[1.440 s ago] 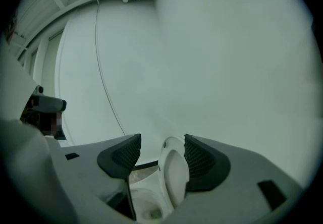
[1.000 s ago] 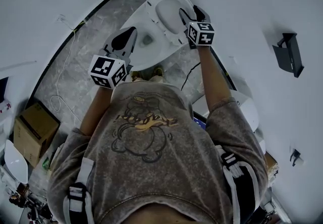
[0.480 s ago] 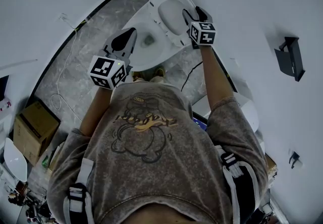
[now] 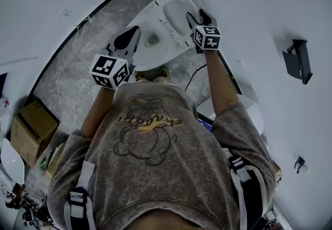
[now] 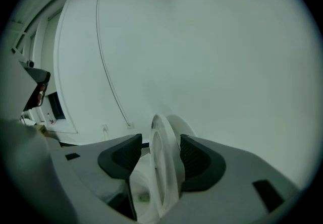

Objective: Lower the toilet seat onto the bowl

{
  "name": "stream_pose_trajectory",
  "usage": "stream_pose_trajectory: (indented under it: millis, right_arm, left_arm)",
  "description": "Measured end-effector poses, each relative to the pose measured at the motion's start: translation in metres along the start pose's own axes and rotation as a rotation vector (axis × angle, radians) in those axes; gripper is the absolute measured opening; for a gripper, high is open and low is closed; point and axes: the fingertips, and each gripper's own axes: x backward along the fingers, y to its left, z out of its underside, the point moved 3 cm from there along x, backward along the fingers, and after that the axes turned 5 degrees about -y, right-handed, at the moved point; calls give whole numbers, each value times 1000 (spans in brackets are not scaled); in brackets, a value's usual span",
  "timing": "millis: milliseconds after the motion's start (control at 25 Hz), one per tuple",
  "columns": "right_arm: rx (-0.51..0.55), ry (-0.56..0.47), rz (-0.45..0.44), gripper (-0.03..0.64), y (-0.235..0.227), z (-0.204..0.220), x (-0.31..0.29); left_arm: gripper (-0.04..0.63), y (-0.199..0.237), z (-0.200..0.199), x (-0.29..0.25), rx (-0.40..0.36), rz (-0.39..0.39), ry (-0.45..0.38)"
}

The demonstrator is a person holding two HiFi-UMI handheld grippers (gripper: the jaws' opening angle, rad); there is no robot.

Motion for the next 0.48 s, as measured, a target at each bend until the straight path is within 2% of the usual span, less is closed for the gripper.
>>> stream_pose_trajectory:
  millis: [200, 480]
  right_arm:
    - [24, 16, -28, 194, 20, 2, 5]
    - [103, 66, -111, 109, 58, 9, 13]
  left_arm:
    - [9, 7, 1, 11, 8, -15, -8]
    - [9, 12, 4, 27, 29, -38, -26]
